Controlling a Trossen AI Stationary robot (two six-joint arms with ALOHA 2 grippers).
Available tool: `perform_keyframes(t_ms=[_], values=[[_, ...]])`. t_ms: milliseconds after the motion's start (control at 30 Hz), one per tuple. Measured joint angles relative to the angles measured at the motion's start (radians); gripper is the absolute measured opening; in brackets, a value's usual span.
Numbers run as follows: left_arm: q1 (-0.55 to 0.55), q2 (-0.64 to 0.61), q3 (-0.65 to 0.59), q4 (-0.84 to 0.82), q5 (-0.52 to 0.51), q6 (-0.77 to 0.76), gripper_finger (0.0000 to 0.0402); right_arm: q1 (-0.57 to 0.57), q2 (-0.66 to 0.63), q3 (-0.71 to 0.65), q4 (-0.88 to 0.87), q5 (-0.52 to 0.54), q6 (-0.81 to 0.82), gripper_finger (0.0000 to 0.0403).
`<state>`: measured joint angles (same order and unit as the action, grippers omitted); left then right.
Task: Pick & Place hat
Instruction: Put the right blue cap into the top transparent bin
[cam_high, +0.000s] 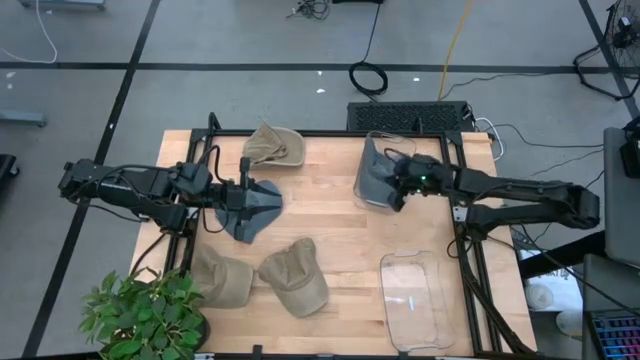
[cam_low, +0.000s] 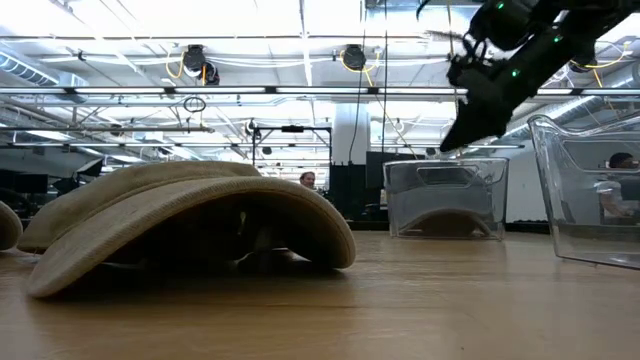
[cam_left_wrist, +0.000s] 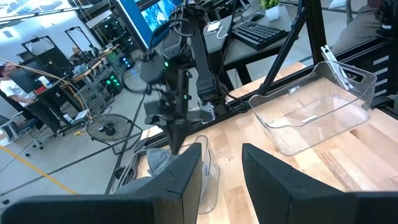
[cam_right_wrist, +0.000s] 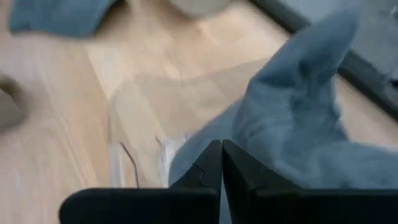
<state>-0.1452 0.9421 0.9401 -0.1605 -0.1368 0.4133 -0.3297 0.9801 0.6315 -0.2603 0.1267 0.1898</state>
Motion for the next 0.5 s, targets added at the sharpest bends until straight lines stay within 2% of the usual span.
perform_keyframes(t_ms=[200, 333, 500], values=[[0.000, 0.000, 0.000, 0.000, 0.000, 0.000, 0.0124, -0.017, 0.168, 0.026, 0.008, 0.005, -0.017, 0.0000], [0.000, 0.000, 0.000, 0.000, 0.000, 0.000, 0.0124, -0.058, 0.261, 0.031, -0.016, 0.102, -0.026, 0.0000], [0.000, 0.000, 0.000, 0.000, 0.000, 0.000, 0.0124, -0.104, 0.320, 0.033, -0.050, 0.149, -0.036, 0.0000]])
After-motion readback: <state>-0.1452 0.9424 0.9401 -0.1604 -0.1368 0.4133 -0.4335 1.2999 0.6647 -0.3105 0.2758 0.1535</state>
